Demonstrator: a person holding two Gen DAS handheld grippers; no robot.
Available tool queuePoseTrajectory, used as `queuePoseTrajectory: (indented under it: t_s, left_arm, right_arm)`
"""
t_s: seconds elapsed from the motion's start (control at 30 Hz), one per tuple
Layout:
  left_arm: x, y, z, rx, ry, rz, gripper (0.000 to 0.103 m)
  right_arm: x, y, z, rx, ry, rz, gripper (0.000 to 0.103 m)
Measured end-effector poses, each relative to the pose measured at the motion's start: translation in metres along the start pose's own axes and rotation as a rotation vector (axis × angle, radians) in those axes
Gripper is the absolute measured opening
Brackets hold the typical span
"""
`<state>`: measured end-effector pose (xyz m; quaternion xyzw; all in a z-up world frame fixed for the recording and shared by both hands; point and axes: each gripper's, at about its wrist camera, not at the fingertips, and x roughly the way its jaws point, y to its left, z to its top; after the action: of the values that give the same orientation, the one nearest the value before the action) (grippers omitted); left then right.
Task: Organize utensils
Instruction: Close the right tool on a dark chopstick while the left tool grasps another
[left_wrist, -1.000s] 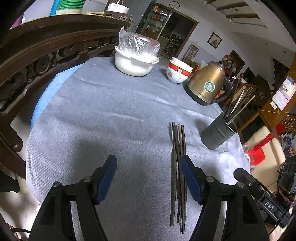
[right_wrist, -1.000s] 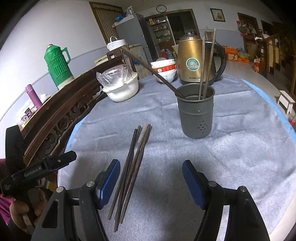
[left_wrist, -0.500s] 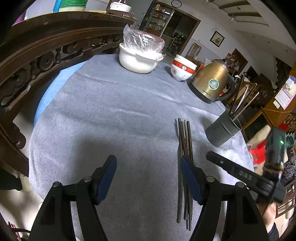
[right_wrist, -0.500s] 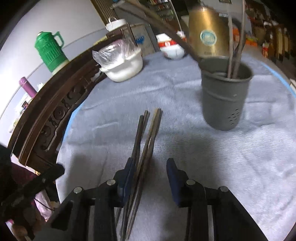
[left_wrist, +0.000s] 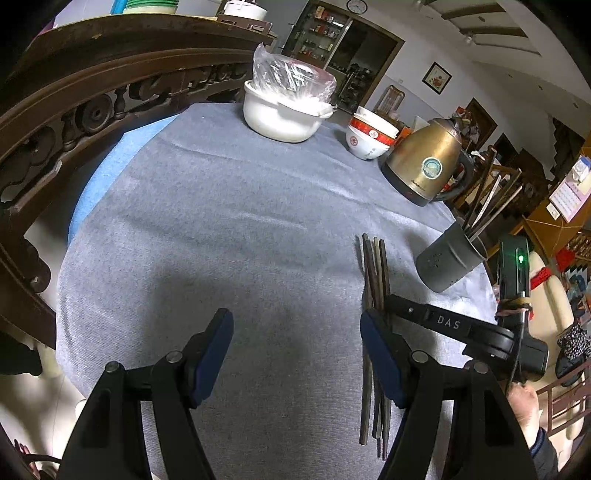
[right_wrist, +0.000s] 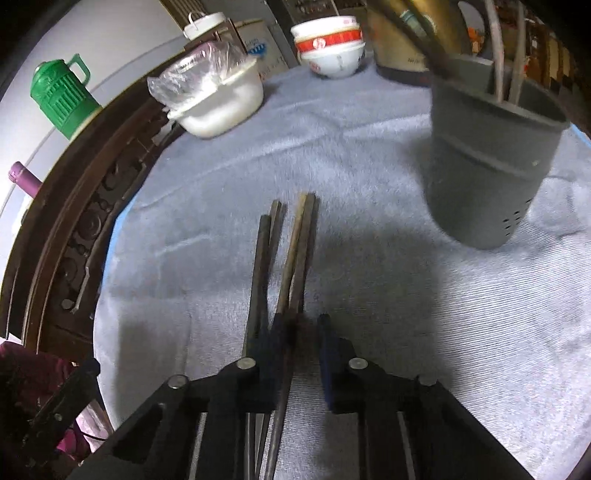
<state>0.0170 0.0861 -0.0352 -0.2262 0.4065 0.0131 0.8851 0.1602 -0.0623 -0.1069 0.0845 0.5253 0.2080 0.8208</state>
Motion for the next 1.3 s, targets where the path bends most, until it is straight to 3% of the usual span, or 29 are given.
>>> queuePoseTrajectory:
  t_s: [0.07,0.2,0.47,0.7,0.9,1.07,1.17,1.3]
  left_arm:
    - [0.0,0.0,0.001,0.001,0.0,0.003,0.072]
    - [0.005,-0.006,0.002,0.016,0.027,0.009,0.072]
    - [0.042,-0.042,0.003,0.139,0.169,0.041,0.072]
    - [0.055,-0.065,0.01,0.181,0.193,0.055,0.072]
    - [0.088,-0.092,0.031,0.204,0.255,0.093,0.07]
    - [0.119,-0.1,0.042,0.186,0.34,0.141,0.048]
    - [0.132,-0.101,0.044,0.164,0.395,0.139,0.007]
    - [0.129,-0.096,0.047,0.145,0.422,0.098,0.006]
  right_arm:
    - [-0.003,0.001,0.0,-0.008,0.002,-0.008,0.006]
    - [-0.01,-0.01,-0.002,0.001,0.007,-0.034,0.006]
    - [-0.009,-0.025,0.0,0.023,0.05,-0.008,0.012]
    - [-0.011,-0.027,-0.002,-0.009,0.035,-0.039,0.009]
    - [-0.024,-0.045,-0.013,-0.003,0.029,-0.031,0.009]
    - [-0.025,-0.049,-0.015,0.002,0.022,-0.01,0.009]
    - [-0.027,-0.051,-0.016,-0.004,0.018,-0.003,0.009]
    - [-0.028,-0.053,-0.017,-0.001,0.018,0.015,0.009]
